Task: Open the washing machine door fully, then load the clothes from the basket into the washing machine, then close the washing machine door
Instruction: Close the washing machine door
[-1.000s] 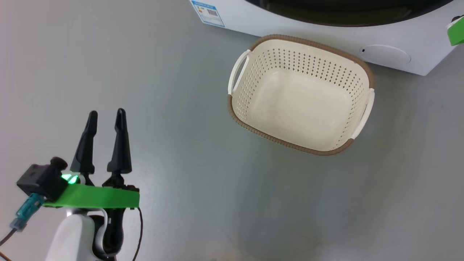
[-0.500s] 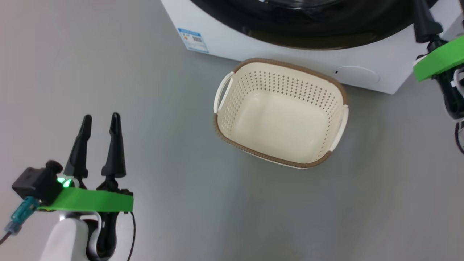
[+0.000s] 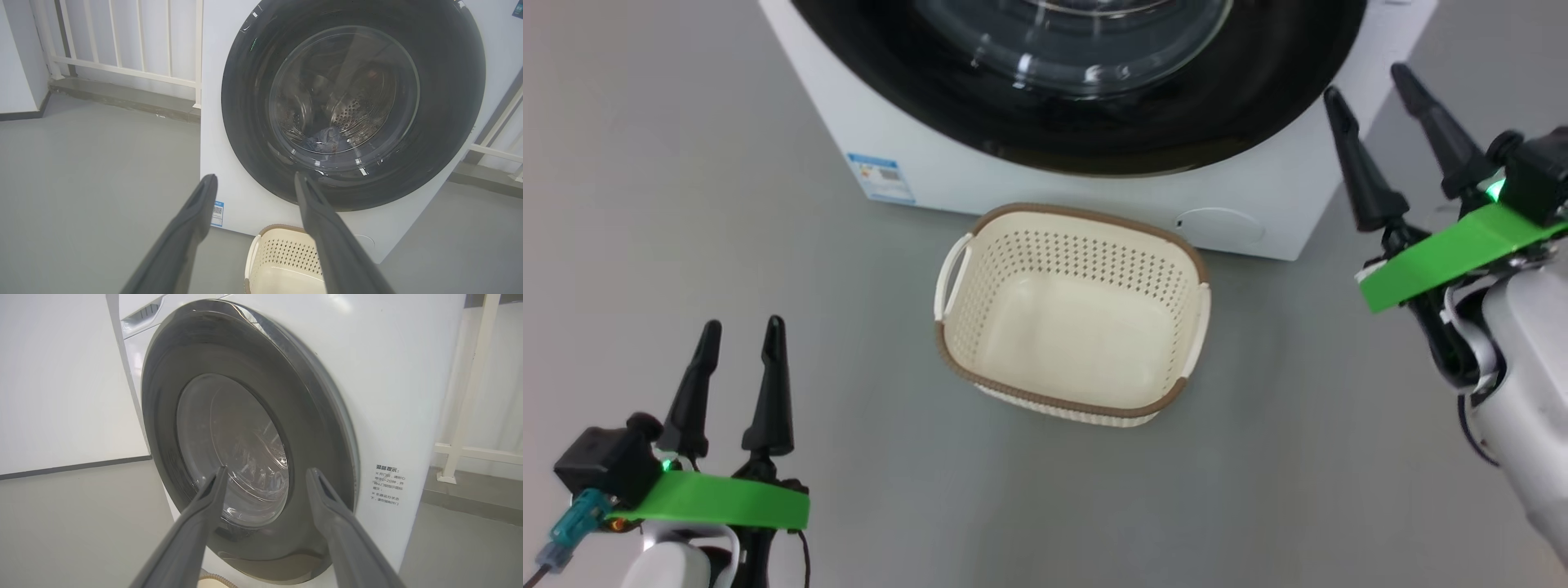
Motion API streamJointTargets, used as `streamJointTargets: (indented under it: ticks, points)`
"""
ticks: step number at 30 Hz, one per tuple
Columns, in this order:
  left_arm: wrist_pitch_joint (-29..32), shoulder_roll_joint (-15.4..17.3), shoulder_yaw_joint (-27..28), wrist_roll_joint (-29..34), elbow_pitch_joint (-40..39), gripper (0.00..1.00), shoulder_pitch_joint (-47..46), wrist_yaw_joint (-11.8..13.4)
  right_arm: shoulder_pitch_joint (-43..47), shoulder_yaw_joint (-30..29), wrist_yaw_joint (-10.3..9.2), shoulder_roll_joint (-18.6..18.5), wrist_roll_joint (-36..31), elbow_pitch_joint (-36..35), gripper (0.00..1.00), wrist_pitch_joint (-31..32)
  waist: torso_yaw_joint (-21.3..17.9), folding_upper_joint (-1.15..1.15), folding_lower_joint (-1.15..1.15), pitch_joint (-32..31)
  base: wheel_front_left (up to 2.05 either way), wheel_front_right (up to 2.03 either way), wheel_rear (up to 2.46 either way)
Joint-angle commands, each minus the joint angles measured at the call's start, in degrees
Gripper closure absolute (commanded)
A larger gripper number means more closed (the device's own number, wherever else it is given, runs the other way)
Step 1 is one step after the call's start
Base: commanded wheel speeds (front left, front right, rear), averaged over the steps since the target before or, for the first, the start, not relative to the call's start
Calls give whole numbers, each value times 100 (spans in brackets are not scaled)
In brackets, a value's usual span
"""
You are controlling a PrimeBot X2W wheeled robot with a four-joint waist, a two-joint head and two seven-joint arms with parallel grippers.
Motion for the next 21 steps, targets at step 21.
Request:
streamJointTargets:
  ticks: [21]
  points:
    - [-36,138,465,171,-102,0,576,-8,1863,-590,-15,460,-114,-980,0,-28,-1443,0,1,-1101,0,0,0]
